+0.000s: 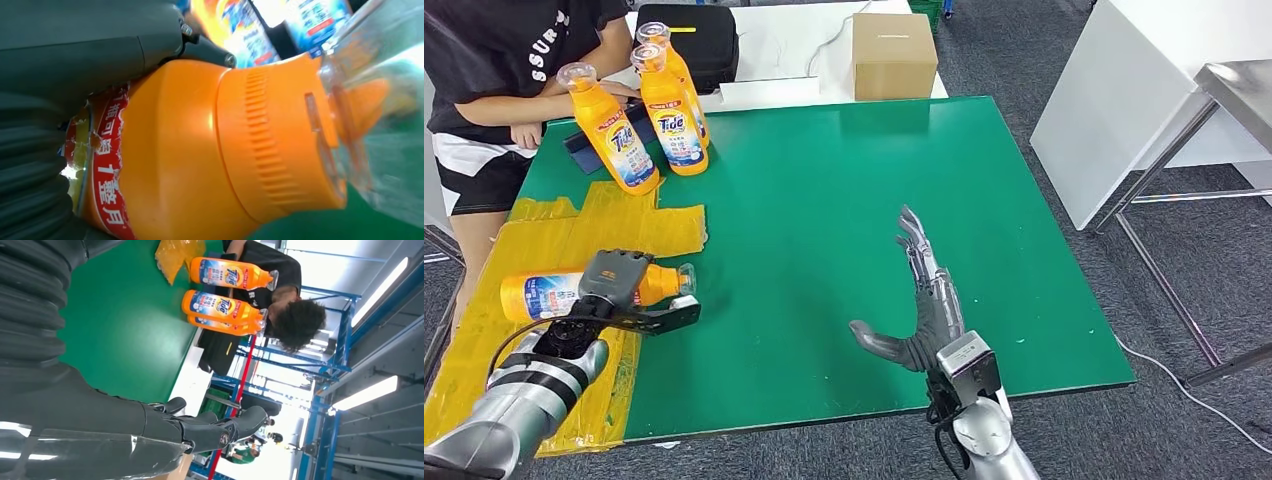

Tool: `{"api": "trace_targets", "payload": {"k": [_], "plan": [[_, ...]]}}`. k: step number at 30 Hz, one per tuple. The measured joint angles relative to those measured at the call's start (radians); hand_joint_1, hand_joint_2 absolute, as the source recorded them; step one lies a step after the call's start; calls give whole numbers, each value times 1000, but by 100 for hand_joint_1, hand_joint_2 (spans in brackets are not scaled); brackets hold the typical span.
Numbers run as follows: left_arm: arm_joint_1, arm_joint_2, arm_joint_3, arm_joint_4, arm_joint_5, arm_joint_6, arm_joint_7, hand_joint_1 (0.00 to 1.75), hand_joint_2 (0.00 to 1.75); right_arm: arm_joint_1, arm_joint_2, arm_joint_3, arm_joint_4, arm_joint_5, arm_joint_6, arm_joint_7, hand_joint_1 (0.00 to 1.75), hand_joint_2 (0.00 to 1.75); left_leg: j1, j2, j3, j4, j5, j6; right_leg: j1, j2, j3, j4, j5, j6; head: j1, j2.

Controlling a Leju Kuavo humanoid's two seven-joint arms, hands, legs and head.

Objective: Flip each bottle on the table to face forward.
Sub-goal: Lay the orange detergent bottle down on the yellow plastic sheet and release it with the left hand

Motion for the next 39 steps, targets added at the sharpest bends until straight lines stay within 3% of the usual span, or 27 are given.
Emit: {"api": "trace_targets", "payload": {"k": [1,2,5,6,16,25,28,33,39], "plan": [[-4,-6,18,12,14,-2,-10,175,175,0,0,-2,0,0,1,1,0,175,0,0,0,0,0,0,0,0,0,0,0,0,0,0],[-8,-12,32,22,21,-4,-15,161,175,0,0,-4,0,0,2,2,0,175,0,-1,0,0,0,0,0,-1,0,0,0,0,0,0],[-15,-27,66,43,45,-7,-34,30,175,0,1,-10,2,-6,6,8,0,175,0,-1,1,0,0,0,0,-1,1,0,0,0,0,0],[-15,-34,79,47,65,-9,-50,0,175,0,1,-12,4,-9,9,12,0,175,0,-1,1,0,0,0,0,-1,2,0,0,0,0,0],[56,-128,255,-8,475,-44,-404,0,175,5,9,-39,44,-28,22,19,0,175,-1,-1,1,0,1,0,-1,-1,1,0,0,0,0,0],[127,-173,271,-159,563,-26,-441,0,175,11,17,-48,70,-31,22,19,0,175,0,0,0,0,0,0,1,-1,0,0,0,0,0,0],[153,-182,272,-209,584,53,-476,0,175,14,17,-49,73,-34,23,19,0,175,0,0,0,0,0,0,1,-1,0,0,0,0,0,0],[240,-210,273,-398,492,230,-495,0,175,22,17,-49,75,-30,4,19,0,175,0,-1,-1,0,0,0,0,-1,0,0,-1,0,0,0],[355,-282,309,-659,612,245,-638,0,175,50,16,-55,69,-23,-33,19,0,175,-1,-1,-1,0,-1,0,-1,-1,0,-1,-1,0,0,0]]}}
